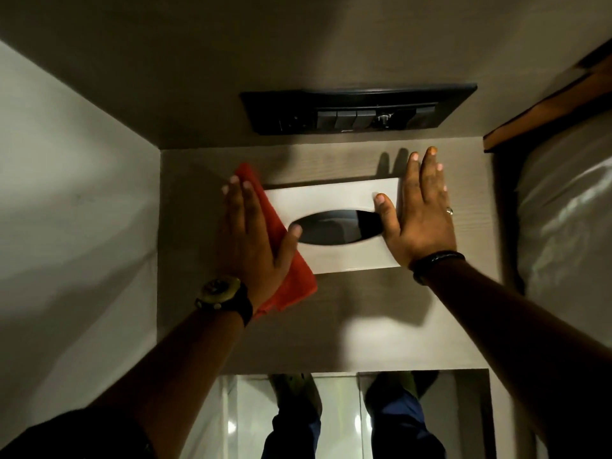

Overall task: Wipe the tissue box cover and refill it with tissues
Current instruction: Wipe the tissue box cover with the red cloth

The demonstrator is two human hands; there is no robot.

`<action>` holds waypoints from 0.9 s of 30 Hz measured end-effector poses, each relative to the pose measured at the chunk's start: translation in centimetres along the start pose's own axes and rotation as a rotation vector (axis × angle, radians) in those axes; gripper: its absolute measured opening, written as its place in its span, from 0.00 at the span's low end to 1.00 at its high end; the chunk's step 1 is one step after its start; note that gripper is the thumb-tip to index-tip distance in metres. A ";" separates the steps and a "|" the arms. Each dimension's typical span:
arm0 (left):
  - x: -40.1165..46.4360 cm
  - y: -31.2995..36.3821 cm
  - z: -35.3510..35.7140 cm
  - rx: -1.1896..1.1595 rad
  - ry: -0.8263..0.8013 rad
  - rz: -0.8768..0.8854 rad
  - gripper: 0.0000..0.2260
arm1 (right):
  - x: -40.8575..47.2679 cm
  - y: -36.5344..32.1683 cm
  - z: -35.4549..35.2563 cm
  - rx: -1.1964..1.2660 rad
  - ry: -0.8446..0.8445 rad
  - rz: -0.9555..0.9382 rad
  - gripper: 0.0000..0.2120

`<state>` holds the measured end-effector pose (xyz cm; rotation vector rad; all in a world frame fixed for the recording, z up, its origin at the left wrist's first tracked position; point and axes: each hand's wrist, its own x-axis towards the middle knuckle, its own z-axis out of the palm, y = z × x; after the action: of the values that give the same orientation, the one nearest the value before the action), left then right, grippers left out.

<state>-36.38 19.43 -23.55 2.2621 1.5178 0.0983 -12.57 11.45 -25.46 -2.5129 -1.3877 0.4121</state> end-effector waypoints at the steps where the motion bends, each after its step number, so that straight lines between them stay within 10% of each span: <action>1: -1.0 0.3 0.2 0.059 -0.013 0.042 0.41 | 0.0 0.1 0.0 0.004 0.001 0.002 0.36; 17: 2.1 6.7 2.0 0.296 -0.144 0.708 0.37 | 0.1 0.3 0.2 0.089 0.024 0.001 0.33; 27: 5.1 2.4 -0.8 0.332 -0.123 0.572 0.45 | 0.0 0.1 -0.3 0.122 0.025 0.001 0.35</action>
<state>-32.49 23.47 -22.74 2.8474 0.8346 -0.1380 -12.39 11.34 -25.26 -2.4132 -1.3109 0.4501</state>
